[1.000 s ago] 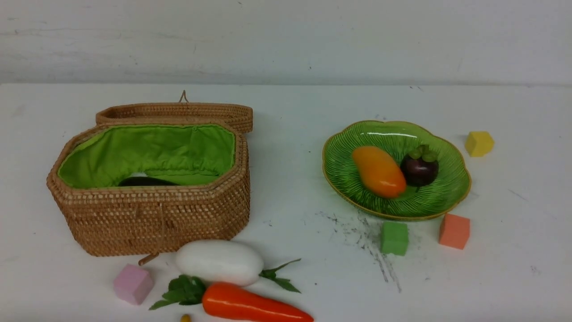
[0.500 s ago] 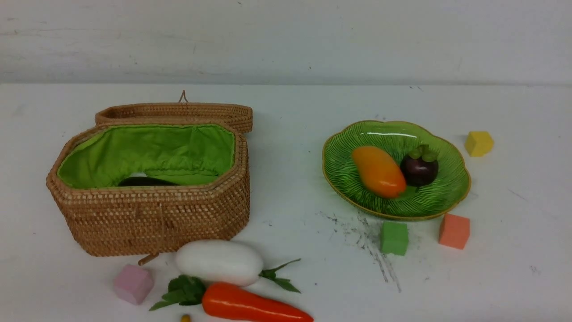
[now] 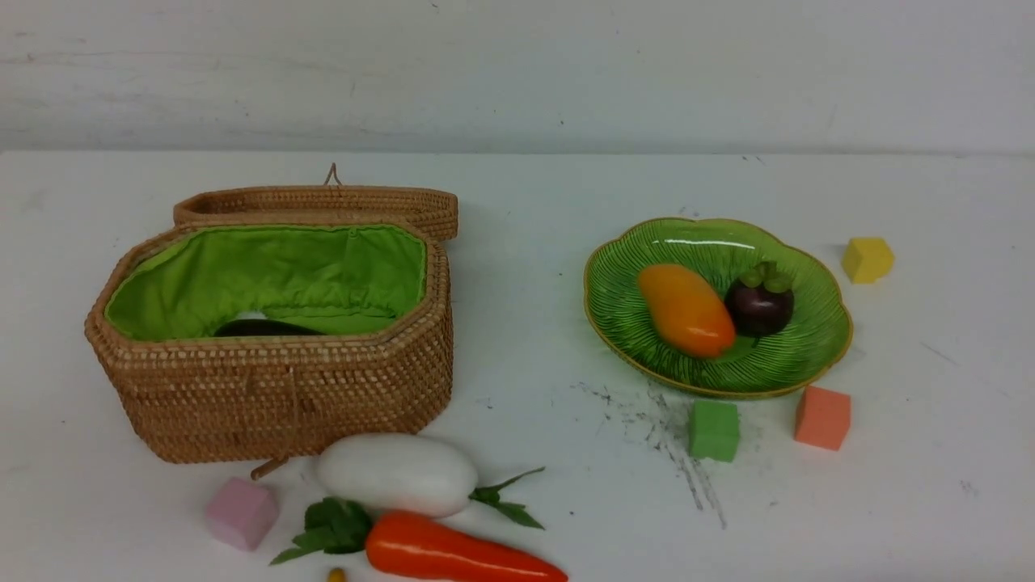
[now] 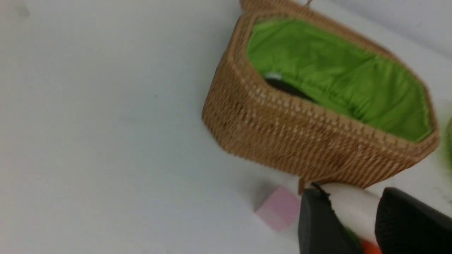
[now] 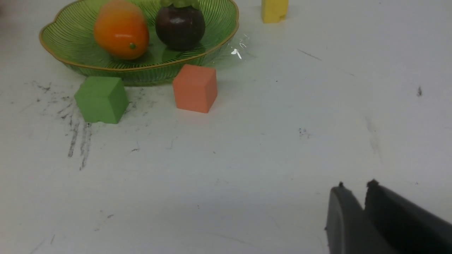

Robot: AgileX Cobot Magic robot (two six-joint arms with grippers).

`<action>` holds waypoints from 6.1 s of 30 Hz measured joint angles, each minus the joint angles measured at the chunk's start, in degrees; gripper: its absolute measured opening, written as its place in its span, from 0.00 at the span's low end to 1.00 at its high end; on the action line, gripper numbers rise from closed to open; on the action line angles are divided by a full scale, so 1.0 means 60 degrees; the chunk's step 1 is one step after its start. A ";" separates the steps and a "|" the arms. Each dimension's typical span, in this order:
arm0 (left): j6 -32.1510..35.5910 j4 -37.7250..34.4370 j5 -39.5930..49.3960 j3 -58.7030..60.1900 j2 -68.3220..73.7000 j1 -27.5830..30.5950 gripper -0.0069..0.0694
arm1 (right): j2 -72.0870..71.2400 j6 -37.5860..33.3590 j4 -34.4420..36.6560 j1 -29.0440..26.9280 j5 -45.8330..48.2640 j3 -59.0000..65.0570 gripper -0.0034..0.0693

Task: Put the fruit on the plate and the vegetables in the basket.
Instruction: Use the left arm to grab a banana and put it into the right plate, then use the left arm to grab a carrot and put it into the left basket

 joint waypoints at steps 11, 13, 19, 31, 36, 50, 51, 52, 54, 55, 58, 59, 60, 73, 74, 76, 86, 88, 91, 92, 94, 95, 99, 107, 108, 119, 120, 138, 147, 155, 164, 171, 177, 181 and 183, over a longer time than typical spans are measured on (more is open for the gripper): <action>0.6529 -0.5270 0.2039 -0.0010 0.3192 0.0000 0.40 | 0.0000 0.0000 0.0000 0.0000 0.0000 0.0000 0.22; 0.8088 -0.6378 0.2302 -0.0010 0.3718 0.0000 0.40 | 0.0000 0.0000 -0.0003 0.0000 0.0000 0.0000 0.23; 1.1047 -0.7777 0.2347 -0.0365 0.5101 -0.0204 0.42 | 0.0000 0.0000 -0.0003 0.0000 0.0000 0.0000 0.24; 1.1660 -0.3984 -0.0280 -0.1598 0.7846 -0.5102 0.73 | 0.0000 0.0000 -0.0003 0.0000 0.0000 0.0000 0.25; 1.1679 -0.2747 -0.1123 -0.1598 0.8981 -0.6029 0.80 | 0.0000 0.0000 -0.0003 0.0000 0.0000 0.0000 0.26; 1.1690 -0.2407 -0.1058 -0.1787 1.0733 -0.6114 0.57 | 0.0000 0.0000 -0.0003 0.0000 0.0000 0.0000 0.29; 1.1690 -0.2417 -0.0766 -0.1897 1.0738 -0.6114 0.47 | 0.0000 0.0000 -0.0003 0.0000 0.0000 0.0000 0.29; 1.1690 -0.2430 -0.0525 -0.2006 1.0747 -0.6114 0.47 | 0.0000 0.0000 -0.0003 0.0000 0.0000 0.0000 0.29; 1.1690 -0.2450 -0.0047 -0.2327 1.0747 -0.6114 0.48 | 0.0000 0.0000 -0.0003 0.0000 0.0000 0.0000 0.30; 1.1690 -0.2458 0.0089 -0.2476 1.0747 -0.6114 0.48 | 0.0000 0.0000 -0.0003 0.0000 0.0000 0.0000 0.30; 1.1787 -0.2530 0.0981 -0.3051 1.0758 -0.6114 0.48 | 0.0000 0.0000 -0.0003 0.0000 0.0000 0.0000 0.31; 1.1875 -0.2564 0.1496 -0.3370 1.0761 -0.6114 0.48 | 0.0000 0.0000 -0.0003 0.0000 0.0000 0.0000 0.31; 1.1975 -0.2581 0.1863 -0.3603 1.0769 -0.6114 0.48 | 0.0000 0.0000 -0.0003 0.0000 0.0000 0.0000 0.31; 1.3363 -0.2112 0.3198 -0.9747 1.1768 -0.6114 0.48 | 0.0000 0.0000 -0.0003 0.0000 0.0000 0.0000 0.34; 1.3533 -0.1928 0.3108 -1.0378 1.2188 -0.6114 0.48 | 0.0000 0.0000 -0.0003 0.0000 0.0000 0.0000 0.34; 1.3903 -0.1479 0.2891 -1.1633 1.3189 -0.6114 0.48 | 0.0000 0.0000 -0.0003 0.0000 0.0000 0.0000 0.34; 1.5623 -0.0305 0.0720 -1.4414 1.6800 -0.6114 0.48 | 0.0000 0.0000 -0.0003 0.0000 0.0000 0.0000 0.36; 1.5645 -0.0330 0.0319 -1.4426 1.7007 -0.6114 0.48 | 0.0000 0.0000 -0.0003 0.0000 0.0000 0.0000 0.37; 1.5653 -0.0562 -0.0020 -1.4456 1.7279 -0.6114 0.48 | 0.0000 0.0000 -0.0003 0.0000 0.0000 0.0000 0.37; 1.5653 -0.0622 -0.0020 -1.4464 1.7300 -0.6114 0.48 | 0.0000 0.0000 -0.0003 0.0000 0.0000 0.0000 0.37; 1.5616 -0.0796 0.0095 -1.4472 1.7355 -0.6114 0.48 | 0.0000 0.0000 -0.0064 0.0000 0.0000 0.0000 0.37; 1.5564 -0.0868 0.0195 -1.4481 1.7387 -0.6114 0.48 | 0.0000 0.0000 -0.0084 0.0000 0.0000 0.0000 0.37; 1.5521 -0.1067 0.0390 -1.4481 1.7396 -0.6114 0.57 | 0.0000 0.0000 -0.0118 0.0000 0.0000 0.0000 0.37; 1.4890 -0.1218 0.0566 -1.4490 1.7377 -0.6114 0.95 | 0.0000 0.0000 -0.0159 0.0000 0.0000 0.0000 0.37; 1.4873 -0.1218 0.0578 -1.4490 1.7377 -0.6114 0.95 | 0.0000 0.0000 -0.0168 0.0000 0.0000 0.0000 0.37; 1.4745 -0.1496 0.3411 -1.4490 1.5726 -0.6048 0.90 | 0.0000 0.0000 -0.0195 0.0000 0.0000 0.0000 0.37; 1.4708 -0.1660 0.3794 -1.4481 1.5372 -0.5972 0.89 | 0.0000 0.0000 -0.0195 0.0000 0.0000 0.0000 0.37; 1.5640 -0.2014 0.1194 -0.5215 0.9302 -0.4484 0.84 | 0.0000 0.0000 -0.0218 0.0000 0.0000 0.0000 0.37; 1.6093 -0.3027 0.0499 -0.4113 1.0477 -0.4484 0.84 | 0.0000 0.0000 -0.0218 0.0000 0.0000 0.0000 0.37; 1.6934 -0.4111 0.0485 -0.4103 1.1477 -0.4484 0.84 | 0.0000 0.0000 -0.0229 0.0000 0.0000 0.0000 0.37; 1.6964 -0.4546 0.0458 -0.4140 1.2359 -0.4484 0.69 | 0.0000 0.0000 -0.0229 0.0000 0.0000 0.0000 0.37; 1.6950 -0.4675 0.0467 -0.4220 1.2442 -0.4484 0.43 | 0.0000 0.0000 -0.0229 0.0000 0.0000 0.0000 0.37; 1.6792 -0.4748 0.0643 -0.4220 1.2413 -0.4484 0.43 | 0.0000 0.0000 -0.0229 0.0000 0.0000 0.0000 0.37; 1.6773 -0.4739 0.1010 -0.4191 1.2172 -0.4484 0.43 | 0.0000 0.0000 -0.0229 0.0000 0.0000 0.0000 0.37; 1.6750 -0.4739 0.1201 -0.4202 1.1809 -0.4484 0.43 | 0.0000 0.0000 -0.0229 0.0000 0.0000 0.0000 0.37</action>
